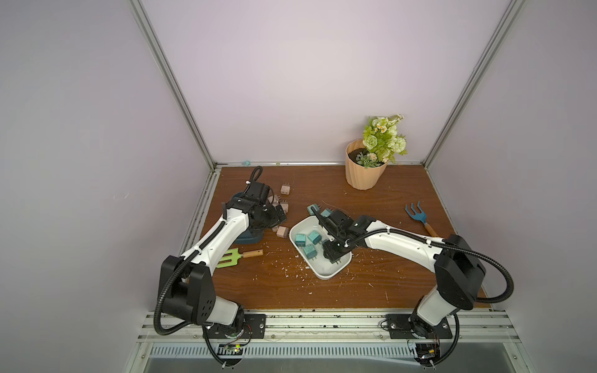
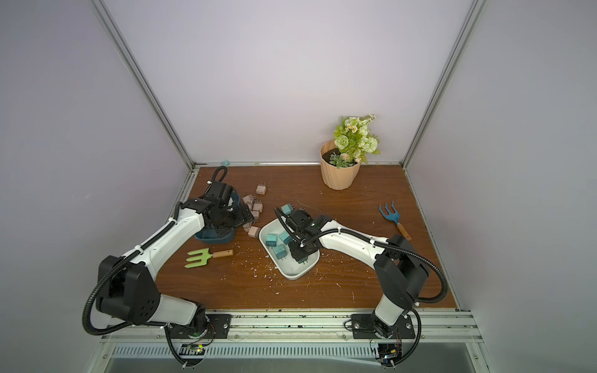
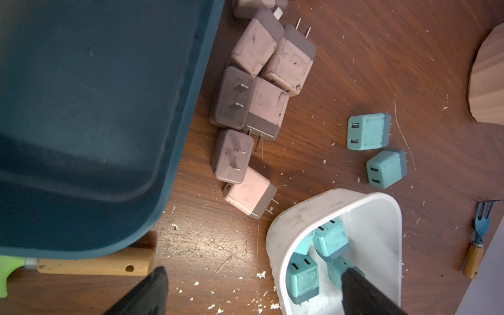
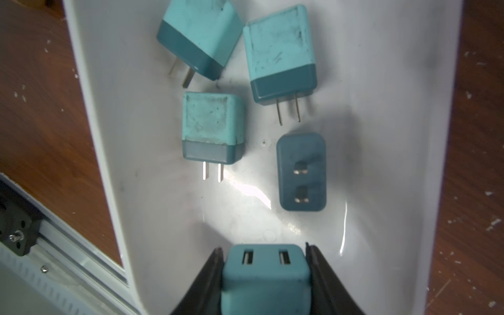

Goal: Place the plugs by color into the storage box
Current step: Place the plug in the storage box.

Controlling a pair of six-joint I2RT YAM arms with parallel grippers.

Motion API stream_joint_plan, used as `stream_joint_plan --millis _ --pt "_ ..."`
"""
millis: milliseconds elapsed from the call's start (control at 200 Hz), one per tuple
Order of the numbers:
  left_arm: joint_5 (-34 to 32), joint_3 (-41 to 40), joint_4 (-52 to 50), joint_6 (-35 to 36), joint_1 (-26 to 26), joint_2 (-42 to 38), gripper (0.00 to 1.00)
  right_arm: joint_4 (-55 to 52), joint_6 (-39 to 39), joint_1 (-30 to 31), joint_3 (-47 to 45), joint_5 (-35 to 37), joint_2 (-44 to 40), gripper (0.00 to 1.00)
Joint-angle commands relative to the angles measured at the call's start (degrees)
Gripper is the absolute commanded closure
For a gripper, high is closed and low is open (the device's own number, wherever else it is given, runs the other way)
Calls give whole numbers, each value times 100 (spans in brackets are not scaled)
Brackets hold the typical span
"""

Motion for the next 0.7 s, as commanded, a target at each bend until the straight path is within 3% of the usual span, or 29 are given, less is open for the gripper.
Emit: stream_joint_plan --millis 0,290,475,696 --pt "41 55 -124 -7 28 -7 0 324 -98 91 58 44 319 63" --pt "69 -48 -168 -42 22 -116 0 499 -287 169 156 130 955 60" --pt "69 -20 -168 -45 28 -100 0 -52 -372 174 567 302 781 36" --pt "7 96 -149 -26 27 39 0 -1157 -356 132 1735 770 259 30"
